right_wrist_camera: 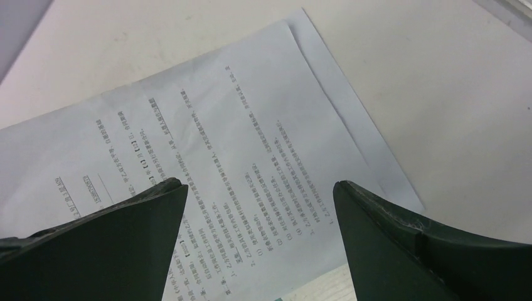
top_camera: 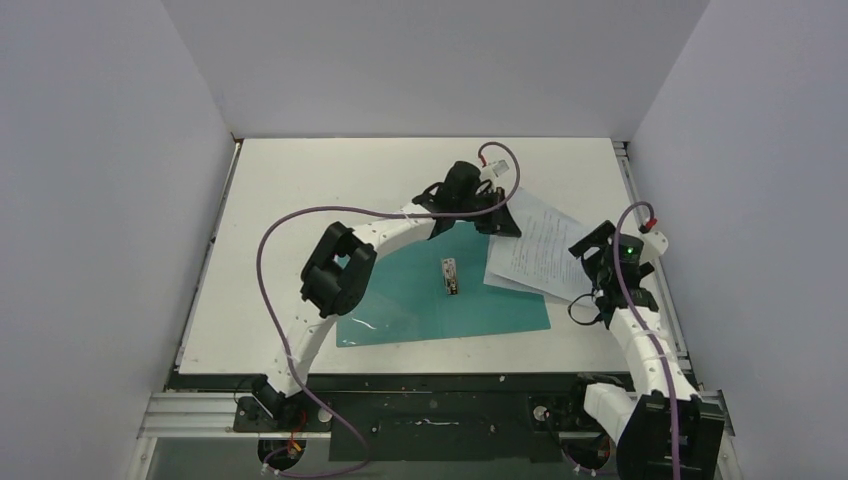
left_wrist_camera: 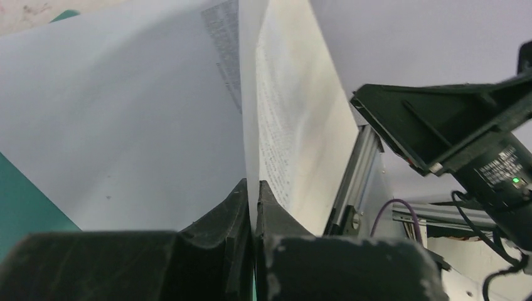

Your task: Put the files into the folder

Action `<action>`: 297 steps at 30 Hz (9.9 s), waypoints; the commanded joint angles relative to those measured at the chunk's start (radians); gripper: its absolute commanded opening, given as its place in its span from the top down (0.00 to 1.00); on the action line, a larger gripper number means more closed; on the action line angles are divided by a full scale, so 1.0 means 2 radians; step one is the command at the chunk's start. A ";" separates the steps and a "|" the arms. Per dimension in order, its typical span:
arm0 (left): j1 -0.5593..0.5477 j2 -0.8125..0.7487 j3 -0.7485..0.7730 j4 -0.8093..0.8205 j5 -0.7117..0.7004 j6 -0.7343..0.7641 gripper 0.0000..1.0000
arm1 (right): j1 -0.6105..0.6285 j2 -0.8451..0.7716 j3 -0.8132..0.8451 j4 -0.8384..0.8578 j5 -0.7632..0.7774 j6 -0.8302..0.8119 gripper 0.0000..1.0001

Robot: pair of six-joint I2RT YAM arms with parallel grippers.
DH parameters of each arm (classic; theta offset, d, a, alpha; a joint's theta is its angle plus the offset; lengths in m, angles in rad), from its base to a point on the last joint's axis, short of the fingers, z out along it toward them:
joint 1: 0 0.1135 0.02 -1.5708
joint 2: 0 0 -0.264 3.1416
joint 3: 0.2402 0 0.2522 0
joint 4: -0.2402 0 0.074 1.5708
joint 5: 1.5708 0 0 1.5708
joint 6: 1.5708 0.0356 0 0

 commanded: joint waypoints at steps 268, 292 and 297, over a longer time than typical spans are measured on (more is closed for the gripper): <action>0.202 -0.678 -0.829 0.031 -0.281 -0.063 0.03 | 0.412 0.481 0.230 0.354 -0.373 -0.053 0.95; 0.202 -0.659 -0.833 0.042 -0.286 -0.062 0.03 | 0.436 0.506 0.247 0.319 -0.374 -0.063 0.95; 0.202 -0.666 -0.834 0.041 -0.285 -0.063 0.03 | 0.439 0.509 0.251 0.307 -0.368 -0.066 0.95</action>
